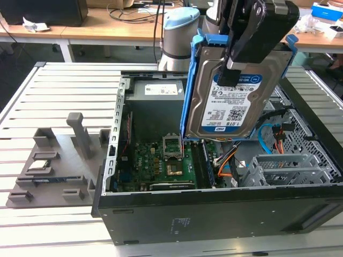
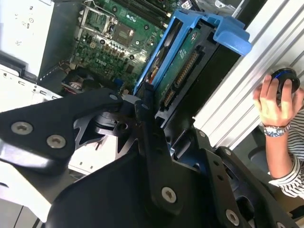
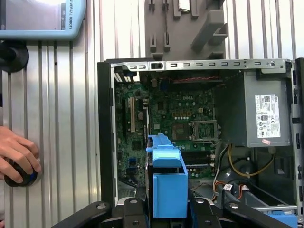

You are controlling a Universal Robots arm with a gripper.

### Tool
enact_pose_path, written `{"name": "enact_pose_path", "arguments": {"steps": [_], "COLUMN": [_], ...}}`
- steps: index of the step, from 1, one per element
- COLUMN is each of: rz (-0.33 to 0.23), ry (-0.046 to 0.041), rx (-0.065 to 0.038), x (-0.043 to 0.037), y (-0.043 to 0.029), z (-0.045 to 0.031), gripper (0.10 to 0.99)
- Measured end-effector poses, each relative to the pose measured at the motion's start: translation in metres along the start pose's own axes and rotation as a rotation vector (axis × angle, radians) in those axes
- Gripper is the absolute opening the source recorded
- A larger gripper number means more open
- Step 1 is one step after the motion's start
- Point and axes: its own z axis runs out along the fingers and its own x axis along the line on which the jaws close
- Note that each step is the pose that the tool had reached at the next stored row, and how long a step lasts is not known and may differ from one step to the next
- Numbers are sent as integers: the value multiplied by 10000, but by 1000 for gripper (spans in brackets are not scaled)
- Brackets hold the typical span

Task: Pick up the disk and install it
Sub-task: 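Pick up the disk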

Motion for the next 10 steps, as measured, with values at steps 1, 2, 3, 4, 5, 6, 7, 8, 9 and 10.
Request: {"name": "enact_pose_path", "arguments": {"steps": [1, 2, 3, 4, 5, 6, 7, 8, 9, 10], "rz": [0, 0, 0, 1, 2, 2, 1, 1, 1, 2], "ry": [8, 12, 14, 20, 24, 31, 39, 40, 41, 41], "rx": [-1, -1, -1, -1, -1, -1, -2, -2, -2, -2], "x": [-1, -2, -3, -4, -5, -6, -8, -9, -10, -10], "y": [-27, -52, -75, -104, -125, -164, -211, -238, -255, -271], "z": [-1, -1, -1, -1, -2, -3, -4, -4, -4, -4], "gripper": [365, 365, 365, 365, 365, 365, 365, 365, 365, 365]}}
